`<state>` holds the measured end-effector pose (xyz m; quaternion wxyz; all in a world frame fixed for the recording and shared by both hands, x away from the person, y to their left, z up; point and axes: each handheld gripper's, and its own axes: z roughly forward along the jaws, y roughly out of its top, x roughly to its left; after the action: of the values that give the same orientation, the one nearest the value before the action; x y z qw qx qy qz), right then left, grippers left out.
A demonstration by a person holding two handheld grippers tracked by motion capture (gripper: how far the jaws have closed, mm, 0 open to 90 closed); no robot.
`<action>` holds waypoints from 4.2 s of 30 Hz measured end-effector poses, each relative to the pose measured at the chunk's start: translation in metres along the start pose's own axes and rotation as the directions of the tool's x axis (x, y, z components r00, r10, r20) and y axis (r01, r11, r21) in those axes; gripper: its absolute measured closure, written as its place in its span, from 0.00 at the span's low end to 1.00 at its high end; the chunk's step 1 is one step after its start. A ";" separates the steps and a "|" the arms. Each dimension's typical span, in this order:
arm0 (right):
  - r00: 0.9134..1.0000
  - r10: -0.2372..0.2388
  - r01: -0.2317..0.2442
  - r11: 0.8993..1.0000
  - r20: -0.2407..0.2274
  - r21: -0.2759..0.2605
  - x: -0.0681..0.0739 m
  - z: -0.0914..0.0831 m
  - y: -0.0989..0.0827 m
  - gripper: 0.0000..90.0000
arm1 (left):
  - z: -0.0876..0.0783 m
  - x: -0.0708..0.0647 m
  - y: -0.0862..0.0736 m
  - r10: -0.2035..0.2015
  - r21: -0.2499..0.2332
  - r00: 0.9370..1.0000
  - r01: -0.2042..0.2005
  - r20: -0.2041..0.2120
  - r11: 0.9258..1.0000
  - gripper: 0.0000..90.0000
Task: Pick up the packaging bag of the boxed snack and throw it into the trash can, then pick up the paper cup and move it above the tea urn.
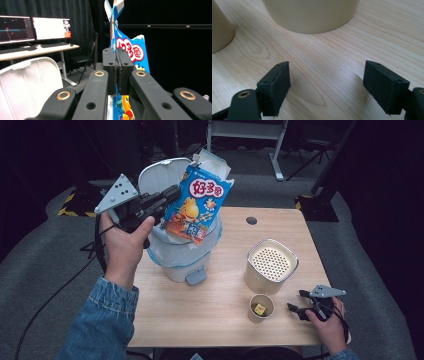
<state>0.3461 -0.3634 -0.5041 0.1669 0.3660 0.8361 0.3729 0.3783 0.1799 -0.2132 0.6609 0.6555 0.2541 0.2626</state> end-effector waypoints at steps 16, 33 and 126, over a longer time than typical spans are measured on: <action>1.000 0.000 0.000 1.000 0.000 0.000 0.000 0.000 0.000 0.24 | 0.027 0.034 0.005 0.028 0.000 0.991 -0.029 -0.128 1.000 0.97; 1.000 -0.001 0.001 1.000 0.001 0.000 0.000 0.000 0.000 0.24 | 0.043 0.053 -0.020 -0.015 0.073 0.986 0.028 -0.169 0.997 0.97; 1.000 0.010 -0.010 1.000 0.009 0.009 0.001 -0.001 -0.001 0.20 | -0.062 -0.025 -0.114 0.006 0.436 0.999 -0.019 0.032 0.900 0.38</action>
<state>0.3446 -0.3636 -0.5039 0.1670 0.3726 0.8351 0.3686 0.3199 0.2082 -0.3285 0.4994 0.7922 0.2924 0.1937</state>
